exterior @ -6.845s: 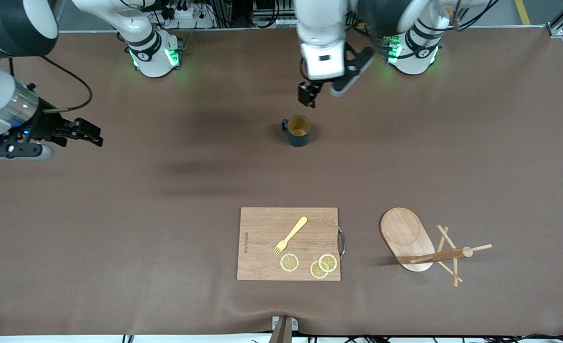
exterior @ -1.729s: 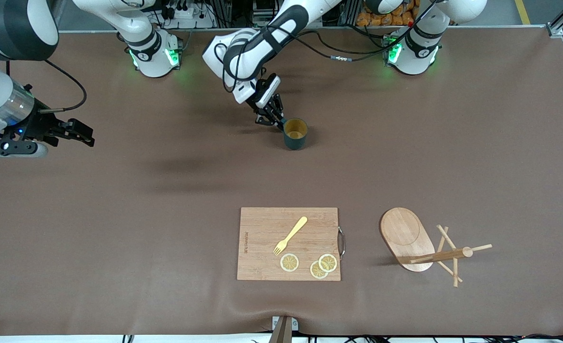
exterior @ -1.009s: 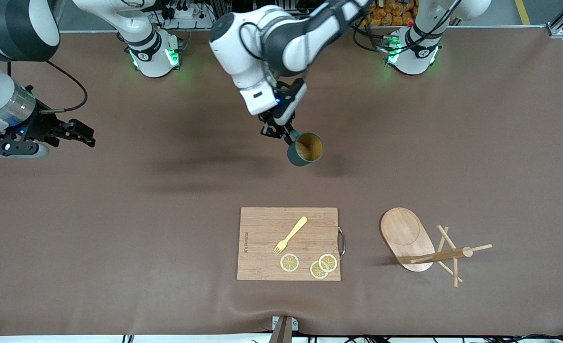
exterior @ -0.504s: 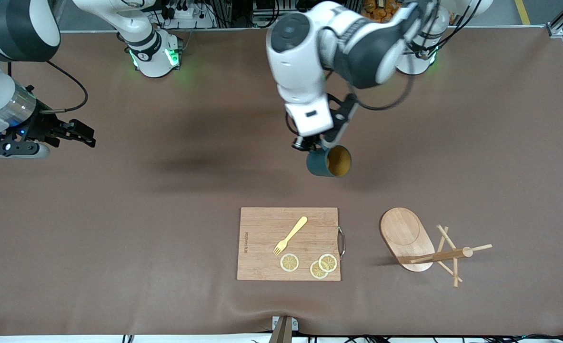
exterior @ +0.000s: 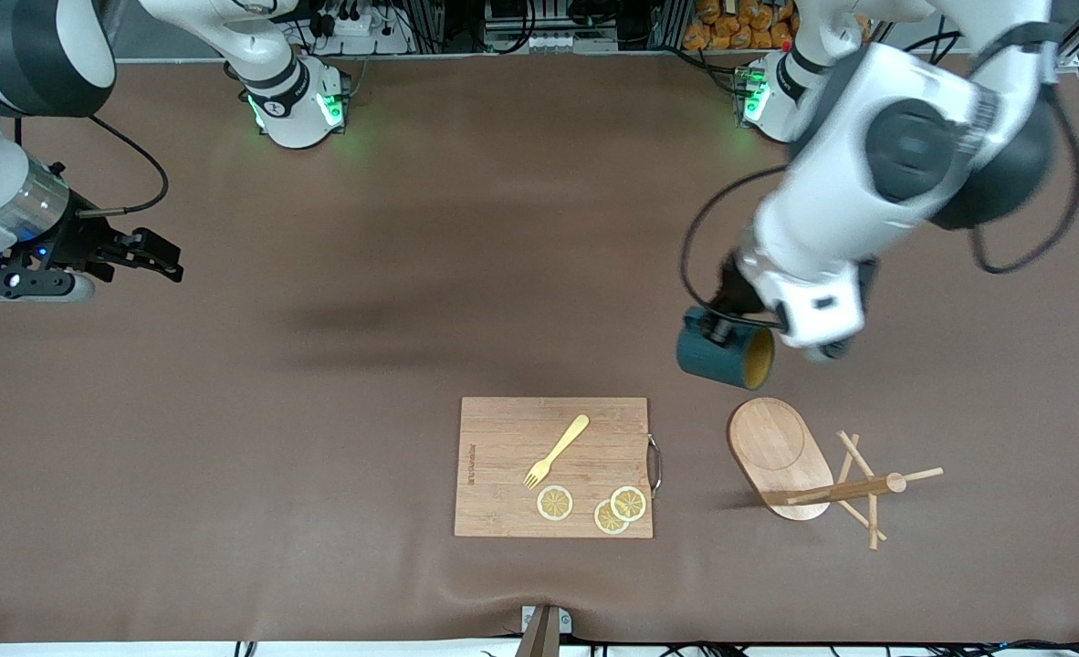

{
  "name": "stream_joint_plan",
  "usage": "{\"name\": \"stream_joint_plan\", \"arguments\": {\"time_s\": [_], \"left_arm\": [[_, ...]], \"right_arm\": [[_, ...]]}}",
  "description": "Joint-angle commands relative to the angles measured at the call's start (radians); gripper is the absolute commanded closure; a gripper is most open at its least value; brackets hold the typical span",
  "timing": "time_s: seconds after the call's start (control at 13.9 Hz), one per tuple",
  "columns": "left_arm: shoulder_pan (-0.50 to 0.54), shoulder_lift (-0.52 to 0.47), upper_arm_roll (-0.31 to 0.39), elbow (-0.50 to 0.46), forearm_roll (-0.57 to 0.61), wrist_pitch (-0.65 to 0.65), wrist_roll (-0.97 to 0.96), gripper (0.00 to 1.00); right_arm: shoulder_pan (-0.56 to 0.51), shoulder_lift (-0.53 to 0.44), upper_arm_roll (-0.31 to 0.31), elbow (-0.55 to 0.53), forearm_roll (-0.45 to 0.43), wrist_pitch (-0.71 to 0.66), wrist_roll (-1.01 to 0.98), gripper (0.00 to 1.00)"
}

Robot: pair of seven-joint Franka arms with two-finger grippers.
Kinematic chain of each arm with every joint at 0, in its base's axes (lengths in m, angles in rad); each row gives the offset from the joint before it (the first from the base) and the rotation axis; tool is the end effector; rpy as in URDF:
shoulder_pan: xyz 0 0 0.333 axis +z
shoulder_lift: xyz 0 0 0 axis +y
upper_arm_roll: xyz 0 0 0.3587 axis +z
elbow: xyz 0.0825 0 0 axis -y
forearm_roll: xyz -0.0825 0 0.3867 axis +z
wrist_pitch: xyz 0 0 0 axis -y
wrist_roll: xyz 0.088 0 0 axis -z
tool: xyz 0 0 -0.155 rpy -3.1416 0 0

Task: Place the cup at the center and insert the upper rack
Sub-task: 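Carry the mug to the wooden mug tree, tilting it sideways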

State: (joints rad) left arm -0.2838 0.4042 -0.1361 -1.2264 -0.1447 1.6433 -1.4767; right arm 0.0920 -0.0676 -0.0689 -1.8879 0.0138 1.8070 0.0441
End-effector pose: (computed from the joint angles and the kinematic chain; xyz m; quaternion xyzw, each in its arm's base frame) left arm 0.6356 -0.2868 0.5404 0.8541 0.5105 -0.0753 0.0644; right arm 0.5390 0.0134 0.5247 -0.9999 0.0121 0.0070 0.0088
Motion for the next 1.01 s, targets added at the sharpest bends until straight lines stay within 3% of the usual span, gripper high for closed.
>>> {"name": "stream_joint_plan", "arguments": {"time_s": [0.0,0.22,0.94], "left_arm": [[0.109,-0.035,-0.01,-0.028,-0.145,0.003,0.085,1.0],[0.214,-0.027,-0.008,-0.028,-0.31,0.003,0.188,1.0],[0.359,0.042,-0.008,-0.039,-0.57,-0.071,0.34,1.0]], "right_arm": [[-0.017,-0.034,0.015,-0.025,-0.006,0.011,-0.001,0.0],[-0.011,-0.047,0.015,-0.025,0.0,0.009,0.002,0.0],[-0.009,-0.04,0.018,-0.022,-0.002,0.011,-0.001,0.0]]}}
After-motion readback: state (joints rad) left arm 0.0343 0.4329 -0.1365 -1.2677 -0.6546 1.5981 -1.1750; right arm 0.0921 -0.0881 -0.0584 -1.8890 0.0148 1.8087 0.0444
